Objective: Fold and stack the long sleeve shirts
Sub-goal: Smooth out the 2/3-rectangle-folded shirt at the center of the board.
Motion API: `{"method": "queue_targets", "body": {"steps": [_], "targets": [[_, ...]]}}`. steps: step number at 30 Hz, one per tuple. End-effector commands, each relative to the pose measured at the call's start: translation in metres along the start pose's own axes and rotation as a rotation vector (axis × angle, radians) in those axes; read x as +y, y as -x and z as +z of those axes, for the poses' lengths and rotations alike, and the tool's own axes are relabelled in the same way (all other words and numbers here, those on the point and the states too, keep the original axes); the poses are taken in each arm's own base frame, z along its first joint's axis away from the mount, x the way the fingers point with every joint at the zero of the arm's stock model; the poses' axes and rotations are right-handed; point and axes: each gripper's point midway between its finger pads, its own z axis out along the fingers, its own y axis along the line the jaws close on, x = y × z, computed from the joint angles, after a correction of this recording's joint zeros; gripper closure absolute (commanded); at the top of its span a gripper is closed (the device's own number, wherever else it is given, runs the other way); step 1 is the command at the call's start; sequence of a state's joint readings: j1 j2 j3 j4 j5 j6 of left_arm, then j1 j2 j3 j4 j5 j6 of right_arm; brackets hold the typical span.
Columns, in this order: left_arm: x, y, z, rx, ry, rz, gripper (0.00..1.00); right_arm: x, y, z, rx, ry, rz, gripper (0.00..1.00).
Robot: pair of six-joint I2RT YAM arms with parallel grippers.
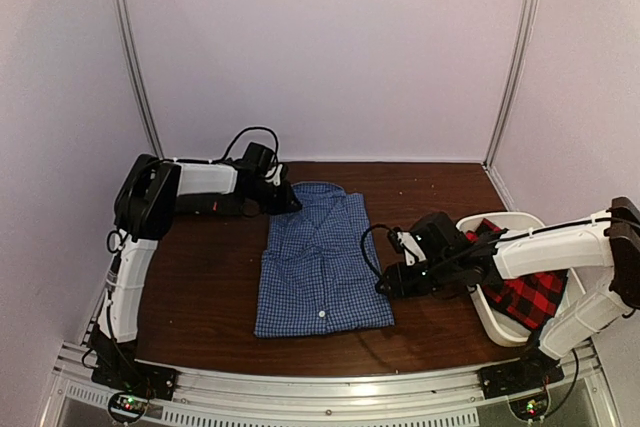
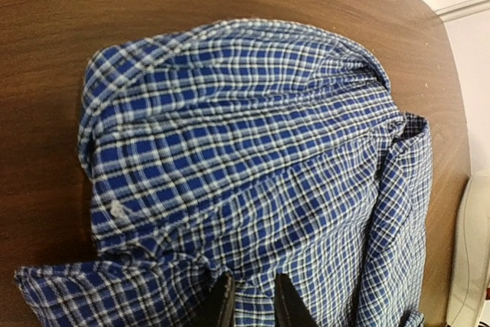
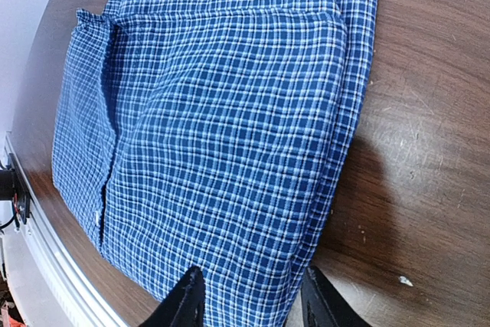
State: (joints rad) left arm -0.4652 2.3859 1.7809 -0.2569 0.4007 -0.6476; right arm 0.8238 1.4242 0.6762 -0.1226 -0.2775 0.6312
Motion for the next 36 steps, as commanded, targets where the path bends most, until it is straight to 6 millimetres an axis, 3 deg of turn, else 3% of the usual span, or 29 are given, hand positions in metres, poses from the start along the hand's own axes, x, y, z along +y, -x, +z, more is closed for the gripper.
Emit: {"method": "queue_targets", "body": {"steps": [1, 7, 16, 29, 33, 36], "targets": [[0.017, 0.018, -0.005, -0.024, 0.072, 0.011, 0.80, 0.002, -0.002, -0.005, 0.000, 0.025, -0.012, 0.55], [0.027, 0.037, -0.027, -0.058, 0.099, 0.027, 0.79, -0.001, -0.014, -0.003, 0.032, 0.035, -0.008, 0.55], [0.009, 0.027, -0.049, -0.065, 0.022, 0.067, 0.77, -0.006, -0.022, 0.002, 0.057, 0.027, -0.004, 0.54], [-0.015, -0.045, -0.067, 0.005, -0.170, 0.007, 0.76, -0.012, -0.026, 0.008, 0.074, 0.004, -0.006, 0.54], [-0.006, -0.066, -0.061, 0.037, -0.151, -0.013, 0.76, -0.013, -0.027, 0.010, 0.080, 0.005, -0.004, 0.54], [0.005, -0.066, -0.058, 0.025, -0.110, -0.027, 0.76, -0.013, -0.028, 0.010, 0.080, 0.006, -0.002, 0.54]]}}
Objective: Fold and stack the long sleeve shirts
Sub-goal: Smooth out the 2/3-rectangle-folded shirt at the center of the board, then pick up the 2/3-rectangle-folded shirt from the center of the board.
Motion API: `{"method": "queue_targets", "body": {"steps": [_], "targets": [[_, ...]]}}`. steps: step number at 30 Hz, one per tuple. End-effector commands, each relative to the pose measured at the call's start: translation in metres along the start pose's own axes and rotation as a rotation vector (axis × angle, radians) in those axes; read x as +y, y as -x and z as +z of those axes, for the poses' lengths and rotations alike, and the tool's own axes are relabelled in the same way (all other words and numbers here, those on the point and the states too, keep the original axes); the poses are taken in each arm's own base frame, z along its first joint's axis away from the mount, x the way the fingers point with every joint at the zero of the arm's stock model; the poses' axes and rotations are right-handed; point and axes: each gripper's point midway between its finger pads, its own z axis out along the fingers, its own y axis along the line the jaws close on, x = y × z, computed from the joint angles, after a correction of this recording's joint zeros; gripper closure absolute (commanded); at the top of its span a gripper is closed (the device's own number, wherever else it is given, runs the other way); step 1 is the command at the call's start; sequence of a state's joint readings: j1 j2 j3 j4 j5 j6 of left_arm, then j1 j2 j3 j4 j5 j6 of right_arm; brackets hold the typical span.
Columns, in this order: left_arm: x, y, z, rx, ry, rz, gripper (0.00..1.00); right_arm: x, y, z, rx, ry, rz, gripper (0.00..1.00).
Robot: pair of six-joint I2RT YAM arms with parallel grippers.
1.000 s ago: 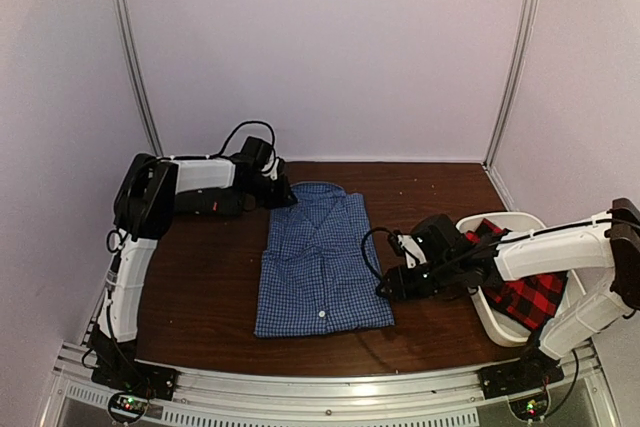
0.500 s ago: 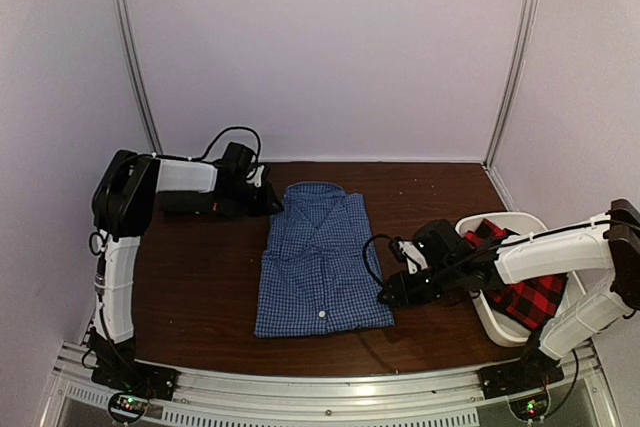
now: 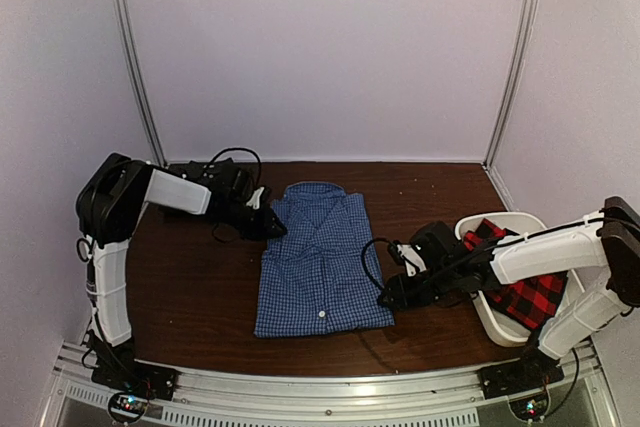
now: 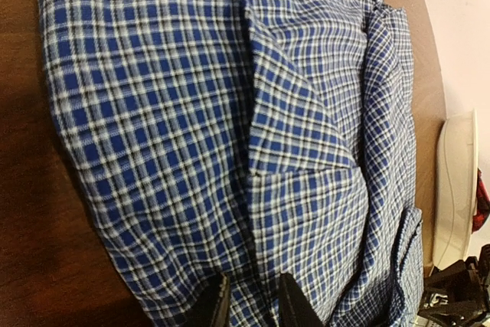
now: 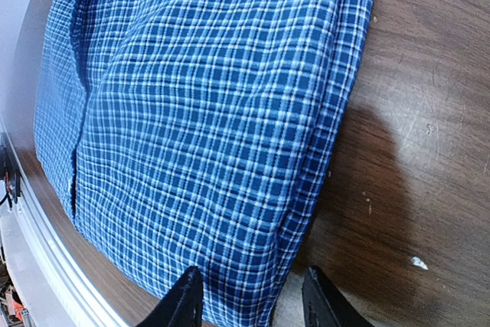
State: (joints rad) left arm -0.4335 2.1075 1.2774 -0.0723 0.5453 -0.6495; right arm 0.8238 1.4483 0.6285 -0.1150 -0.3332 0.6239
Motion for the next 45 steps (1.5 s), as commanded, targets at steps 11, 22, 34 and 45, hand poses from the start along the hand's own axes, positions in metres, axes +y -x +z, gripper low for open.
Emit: {"method": "queue_targets", "body": {"steps": [11, 22, 34, 45], "targets": [[0.031, 0.073, 0.004, -0.150, 0.080, -0.023, 0.76, -0.007, -0.005, -0.003, -0.009, -0.008, -0.002, 0.54], [0.056, 0.132, 0.005, -0.199, 0.104, -0.016, 0.76, -0.005, -0.010, -0.010, -0.010, 0.013, 0.010, 0.53], [0.001, 0.095, -0.070, -0.194, 0.075, 0.021, 0.75, -0.001, -0.034, -0.011, 0.047, 0.090, 0.036, 0.54], [-0.025, -0.044, -0.105, -0.083, 0.073, -0.019, 0.73, -0.002, -0.051, -0.007, 0.078, 0.128, 0.084, 0.60]]}}
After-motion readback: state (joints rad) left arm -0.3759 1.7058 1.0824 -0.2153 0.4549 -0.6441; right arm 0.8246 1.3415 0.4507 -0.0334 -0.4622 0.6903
